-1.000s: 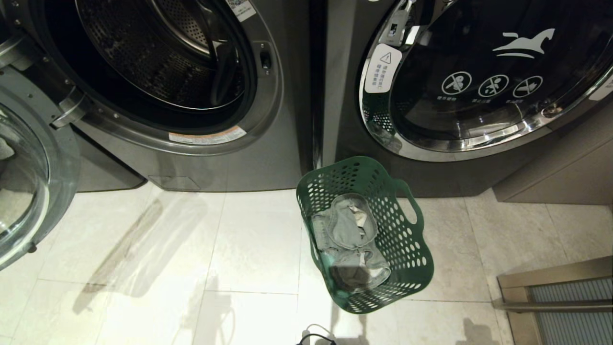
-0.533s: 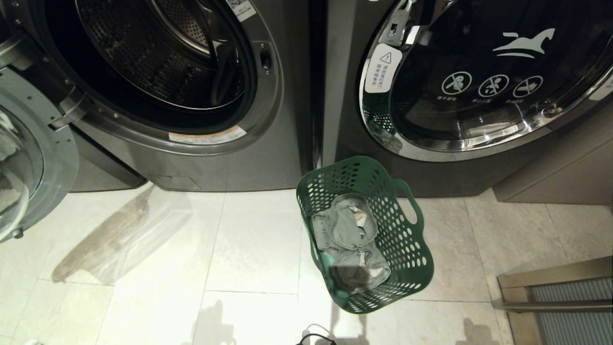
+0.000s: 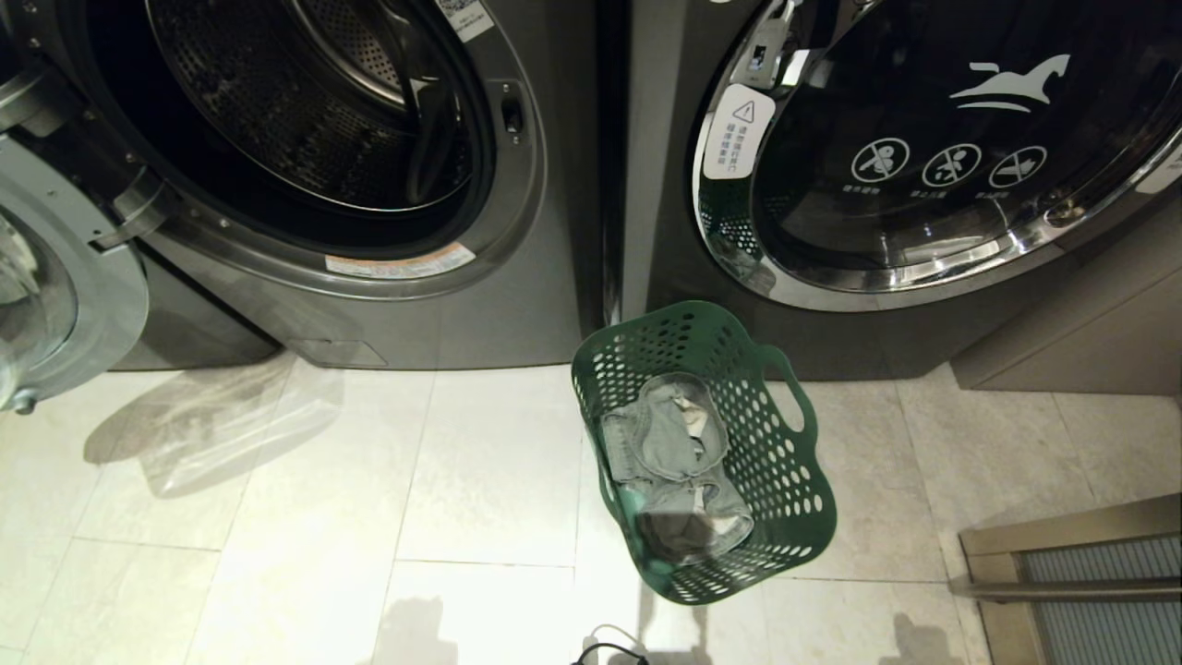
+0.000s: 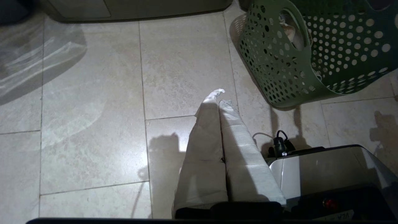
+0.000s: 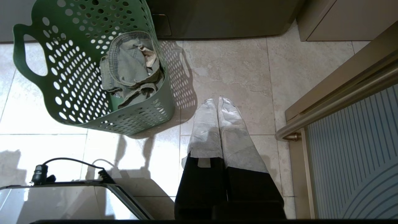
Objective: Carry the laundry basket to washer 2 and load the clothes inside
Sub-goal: Open the lid of the washing machine
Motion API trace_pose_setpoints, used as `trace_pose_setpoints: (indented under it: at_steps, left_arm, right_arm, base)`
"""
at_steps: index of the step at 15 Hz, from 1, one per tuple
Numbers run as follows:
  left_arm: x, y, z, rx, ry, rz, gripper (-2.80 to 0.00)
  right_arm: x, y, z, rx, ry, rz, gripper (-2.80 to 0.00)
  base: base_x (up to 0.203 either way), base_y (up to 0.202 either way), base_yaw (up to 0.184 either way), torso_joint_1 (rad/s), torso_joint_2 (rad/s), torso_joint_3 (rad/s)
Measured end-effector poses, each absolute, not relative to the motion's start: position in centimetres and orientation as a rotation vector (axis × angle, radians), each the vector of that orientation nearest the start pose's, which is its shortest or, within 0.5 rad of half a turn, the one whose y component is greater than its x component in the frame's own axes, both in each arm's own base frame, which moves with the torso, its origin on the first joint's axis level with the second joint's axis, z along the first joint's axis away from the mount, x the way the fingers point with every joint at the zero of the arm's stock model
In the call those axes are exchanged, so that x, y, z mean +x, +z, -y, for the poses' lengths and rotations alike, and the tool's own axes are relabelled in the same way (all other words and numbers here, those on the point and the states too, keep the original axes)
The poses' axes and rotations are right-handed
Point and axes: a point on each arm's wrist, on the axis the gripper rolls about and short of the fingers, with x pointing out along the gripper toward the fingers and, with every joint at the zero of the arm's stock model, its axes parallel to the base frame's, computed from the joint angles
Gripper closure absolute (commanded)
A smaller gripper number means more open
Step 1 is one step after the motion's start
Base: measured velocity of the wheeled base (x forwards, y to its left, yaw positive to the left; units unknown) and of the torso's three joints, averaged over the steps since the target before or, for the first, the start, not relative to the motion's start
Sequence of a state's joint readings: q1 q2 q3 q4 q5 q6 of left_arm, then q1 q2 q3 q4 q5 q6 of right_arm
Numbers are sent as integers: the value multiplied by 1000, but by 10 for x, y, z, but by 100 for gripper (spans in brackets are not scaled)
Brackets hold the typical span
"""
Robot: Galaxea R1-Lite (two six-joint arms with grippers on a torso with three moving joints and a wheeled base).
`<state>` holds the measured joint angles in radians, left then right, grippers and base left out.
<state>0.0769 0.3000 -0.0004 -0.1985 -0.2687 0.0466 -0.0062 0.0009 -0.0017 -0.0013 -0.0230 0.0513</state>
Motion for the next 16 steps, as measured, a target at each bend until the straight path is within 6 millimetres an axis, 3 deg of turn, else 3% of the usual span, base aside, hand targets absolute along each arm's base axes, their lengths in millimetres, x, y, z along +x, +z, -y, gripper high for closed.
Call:
trace_pose_setpoints:
  at_steps: [5,10,16]
  left_arm:
    - [-9,94,5,39,-253,-9,0]
    - [-21,83,1,29,-65,48,0]
    - [-23,81,0,30,-26,51,0]
  right_arm:
    - [-23,76,0,51,-29,3,0]
    - [-23,76,0,52,-30,3,0]
    - [-23,76,0,52,-30,3,0]
  base:
    - [0,0,0,0,0,0]
    - [0,0,0,0,0,0]
    - [0,0,0,0,0,0]
